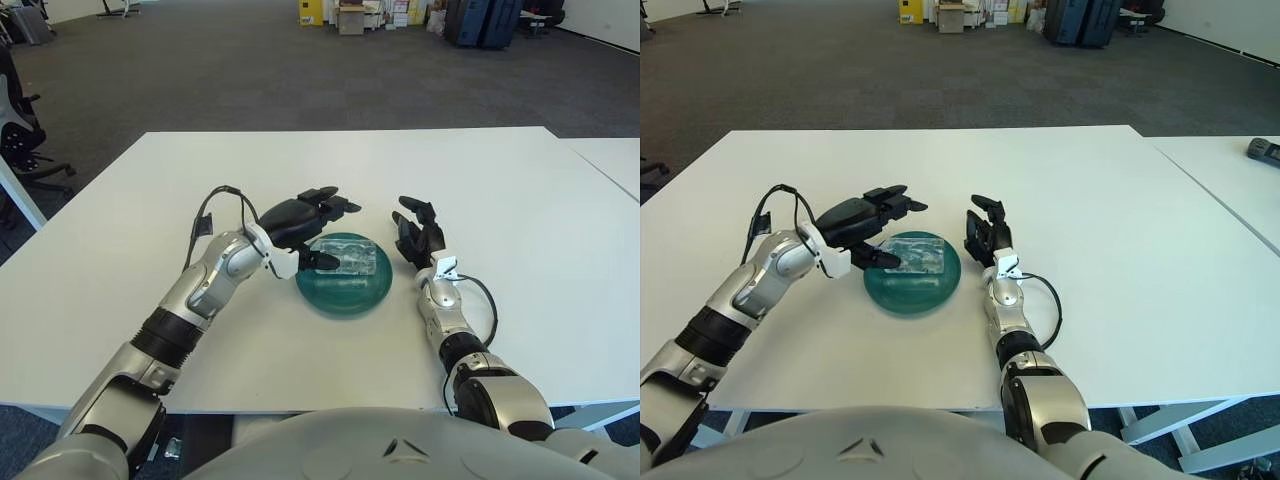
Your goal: Put the bottle into the plate.
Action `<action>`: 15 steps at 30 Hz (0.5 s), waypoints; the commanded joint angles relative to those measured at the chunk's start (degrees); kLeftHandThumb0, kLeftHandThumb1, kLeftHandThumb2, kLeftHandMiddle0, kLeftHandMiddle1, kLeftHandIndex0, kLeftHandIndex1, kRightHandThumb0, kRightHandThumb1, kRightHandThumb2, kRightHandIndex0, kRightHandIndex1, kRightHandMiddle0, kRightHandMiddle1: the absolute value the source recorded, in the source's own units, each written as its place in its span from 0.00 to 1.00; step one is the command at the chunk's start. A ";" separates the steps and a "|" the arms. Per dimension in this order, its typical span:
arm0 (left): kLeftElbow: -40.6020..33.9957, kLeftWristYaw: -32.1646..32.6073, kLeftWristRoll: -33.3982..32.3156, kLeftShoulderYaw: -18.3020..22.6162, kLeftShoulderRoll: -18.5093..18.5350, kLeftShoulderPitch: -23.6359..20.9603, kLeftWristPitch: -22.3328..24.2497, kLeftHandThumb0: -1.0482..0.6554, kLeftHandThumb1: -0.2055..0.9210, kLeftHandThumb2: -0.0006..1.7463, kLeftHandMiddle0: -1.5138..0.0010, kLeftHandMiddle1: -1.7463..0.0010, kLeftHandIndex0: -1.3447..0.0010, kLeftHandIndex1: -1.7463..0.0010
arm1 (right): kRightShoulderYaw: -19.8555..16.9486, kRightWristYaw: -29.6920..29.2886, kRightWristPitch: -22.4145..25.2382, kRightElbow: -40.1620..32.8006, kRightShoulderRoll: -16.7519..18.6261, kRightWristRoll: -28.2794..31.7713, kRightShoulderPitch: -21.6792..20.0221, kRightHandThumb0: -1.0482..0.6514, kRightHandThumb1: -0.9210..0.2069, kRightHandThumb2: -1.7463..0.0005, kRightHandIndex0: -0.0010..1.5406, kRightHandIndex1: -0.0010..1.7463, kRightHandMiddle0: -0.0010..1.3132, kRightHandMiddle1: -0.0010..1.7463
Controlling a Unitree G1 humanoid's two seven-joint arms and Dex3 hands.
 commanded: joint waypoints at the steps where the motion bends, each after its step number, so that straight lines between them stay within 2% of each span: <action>1: -0.42 -0.70 -0.35 0.93 0.73 -0.25 0.59 0.00 1.00 0.37 0.97 0.99 1.00 0.73 | -0.20 -0.16 1.05 3.25 1.51 0.61 4.27 0.23 0.00 0.60 0.35 0.01 0.08 0.53; 8: -1.08 -0.30 -0.51 1.53 0.61 0.13 0.96 0.00 1.00 0.40 0.92 0.98 1.00 0.66 | -0.79 1.58 1.69 3.02 1.95 1.63 4.27 0.25 0.00 0.61 0.35 0.01 0.08 0.53; 11: -0.34 0.93 -2.09 2.90 0.07 -0.09 0.65 0.01 1.00 0.40 0.87 0.98 1.00 0.59 | -0.66 1.71 1.74 2.76 1.87 1.27 4.54 0.25 0.00 0.61 0.35 0.01 0.07 0.52; 13: 1.10 1.48 -6.79 5.56 -1.71 -0.50 1.43 0.02 1.00 0.40 0.83 0.97 1.00 0.55 | -0.39 0.91 1.75 2.74 1.70 0.53 4.62 0.24 0.00 0.60 0.33 0.00 0.06 0.52; 15: 2.83 1.59 -15.65 9.66 -5.40 -0.01 3.24 0.05 1.00 0.40 0.78 0.96 0.99 0.51 | -0.15 -0.15 1.95 2.97 1.48 -0.26 4.53 0.23 0.00 0.59 0.32 0.00 0.05 0.52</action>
